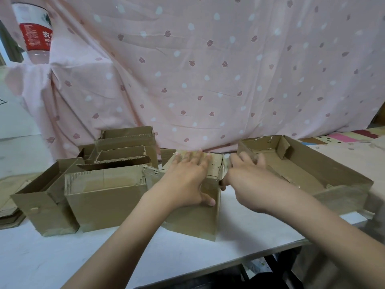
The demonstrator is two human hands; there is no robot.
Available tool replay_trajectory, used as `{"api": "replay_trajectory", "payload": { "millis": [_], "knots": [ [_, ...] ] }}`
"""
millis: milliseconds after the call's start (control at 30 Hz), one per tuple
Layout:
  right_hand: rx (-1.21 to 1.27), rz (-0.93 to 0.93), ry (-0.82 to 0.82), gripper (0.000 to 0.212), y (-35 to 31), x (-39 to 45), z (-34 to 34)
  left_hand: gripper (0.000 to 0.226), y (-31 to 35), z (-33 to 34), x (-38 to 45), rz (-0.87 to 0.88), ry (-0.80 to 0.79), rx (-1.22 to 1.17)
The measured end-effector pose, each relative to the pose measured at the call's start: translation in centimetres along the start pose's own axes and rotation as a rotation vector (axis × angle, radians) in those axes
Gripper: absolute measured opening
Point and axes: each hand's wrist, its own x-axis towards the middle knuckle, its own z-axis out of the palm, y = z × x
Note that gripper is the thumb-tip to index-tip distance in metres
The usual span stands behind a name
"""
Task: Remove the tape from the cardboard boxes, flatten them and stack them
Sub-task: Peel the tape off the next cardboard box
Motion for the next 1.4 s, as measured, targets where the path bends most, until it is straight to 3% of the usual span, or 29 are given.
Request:
{"api": "replay_trajectory", "payload": {
  "millis": [67,233,333,467,733,900,1000,1133,1267,1400],
  "knots": [
    [0.050,-0.041,-0.011,0.055,0.3,-0.5,0.4,0.124,0.0,0.0,0.0,-0.006,-0.001,0.000],
    [0.666,-0.014,-0.028,0.011,2.9,-1.0,1.2,0.122,0.0,-0.1,0.0,-0.012,-0.016,0.002],
    [0.833,0.070,0.088,0.020,1.9,-0.6,3.3,0.114,0.0,-0.1,0.5,-0.018,-0.002,0.012],
    [0.944,0.186,0.363,0.023,0.3,0.3,5.7,0.123,0.3,-0.4,0.7,-0.034,-0.045,0.000],
    [0.817,0.062,0.729,0.018,-0.5,-0.1,8.1,0.126,0.1,-0.1,0.9,-0.034,-0.046,-0.008],
    [0.505,-0.194,0.956,0.010,-0.4,-0.1,9.0,0.125,0.0,-0.2,0.8,-0.020,-0.046,-0.021],
    [0.528,-0.212,0.920,0.011,0.5,-0.2,8.9,0.124,-0.3,-0.3,0.9,-0.011,-0.042,-0.021],
    [1.050,0.025,0.546,0.025,1.3,-1.2,8.2,0.125,-0.7,0.2,0.7,0.007,0.003,-0.017],
    [1.345,0.220,0.615,0.035,2.5,-0.7,8.2,0.120,-0.3,0.5,0.3,-0.009,0.064,-0.062],
    [1.445,0.384,0.626,0.026,2.4,0.7,7.4,0.100,0.1,0.9,0.0,-0.055,0.158,-0.079]
  ]
}}
